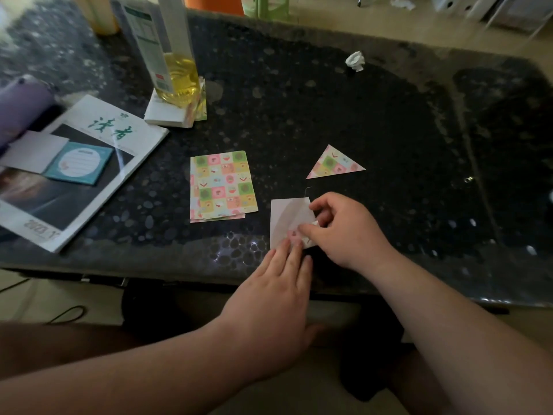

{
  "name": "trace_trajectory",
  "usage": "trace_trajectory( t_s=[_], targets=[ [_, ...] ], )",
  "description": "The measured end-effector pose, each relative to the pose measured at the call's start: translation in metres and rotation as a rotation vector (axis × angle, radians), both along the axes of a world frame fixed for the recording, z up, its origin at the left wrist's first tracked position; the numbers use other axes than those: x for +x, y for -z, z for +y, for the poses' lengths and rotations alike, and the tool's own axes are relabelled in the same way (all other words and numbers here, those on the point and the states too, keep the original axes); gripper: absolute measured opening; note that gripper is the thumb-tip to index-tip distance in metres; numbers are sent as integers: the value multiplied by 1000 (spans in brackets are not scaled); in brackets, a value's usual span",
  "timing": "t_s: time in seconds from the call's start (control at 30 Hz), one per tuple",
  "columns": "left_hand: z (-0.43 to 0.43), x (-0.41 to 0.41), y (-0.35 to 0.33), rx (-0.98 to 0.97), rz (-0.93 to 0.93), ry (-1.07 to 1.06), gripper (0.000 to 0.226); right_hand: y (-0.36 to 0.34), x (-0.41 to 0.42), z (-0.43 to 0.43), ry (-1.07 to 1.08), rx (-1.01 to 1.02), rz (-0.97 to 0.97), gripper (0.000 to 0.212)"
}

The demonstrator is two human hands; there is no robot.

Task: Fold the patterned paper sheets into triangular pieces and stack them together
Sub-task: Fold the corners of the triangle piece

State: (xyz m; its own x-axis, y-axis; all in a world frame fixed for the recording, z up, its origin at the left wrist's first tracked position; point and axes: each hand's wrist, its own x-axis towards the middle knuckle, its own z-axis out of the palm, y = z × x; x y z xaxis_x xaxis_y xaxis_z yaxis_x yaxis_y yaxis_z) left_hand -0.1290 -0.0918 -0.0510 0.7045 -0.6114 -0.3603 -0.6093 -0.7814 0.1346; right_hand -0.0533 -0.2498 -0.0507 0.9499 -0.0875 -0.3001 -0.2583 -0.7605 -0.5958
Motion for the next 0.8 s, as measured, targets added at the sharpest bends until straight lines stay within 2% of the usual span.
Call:
trace_trajectory(
  t_s=[0.17, 0.3, 0.4, 0.53, 0.67, 0.8],
  targets=[
    [-4, 0, 2, 34, 36, -23, 93, -15, 12, -20, -24, 18, 178, 36],
    [-10, 0, 2, 38, 65, -14, 84, -12, 7, -20, -22, -90, 163, 27],
    [-20, -1, 0, 104, 18, 13, 86, -13, 6, -21, -5, -142, 194, 26],
    [-31, 1, -3, 106, -20, 59, 89, -14, 5, -25, 28, -103, 258, 31],
    [-36, 3, 3, 33, -36, 38, 93, -11, 3, -26, 52, -73, 240, 33],
    [-40, 3, 7, 70, -16, 42, 92, -9, 3, -28, 71, -56, 237, 35]
  ],
)
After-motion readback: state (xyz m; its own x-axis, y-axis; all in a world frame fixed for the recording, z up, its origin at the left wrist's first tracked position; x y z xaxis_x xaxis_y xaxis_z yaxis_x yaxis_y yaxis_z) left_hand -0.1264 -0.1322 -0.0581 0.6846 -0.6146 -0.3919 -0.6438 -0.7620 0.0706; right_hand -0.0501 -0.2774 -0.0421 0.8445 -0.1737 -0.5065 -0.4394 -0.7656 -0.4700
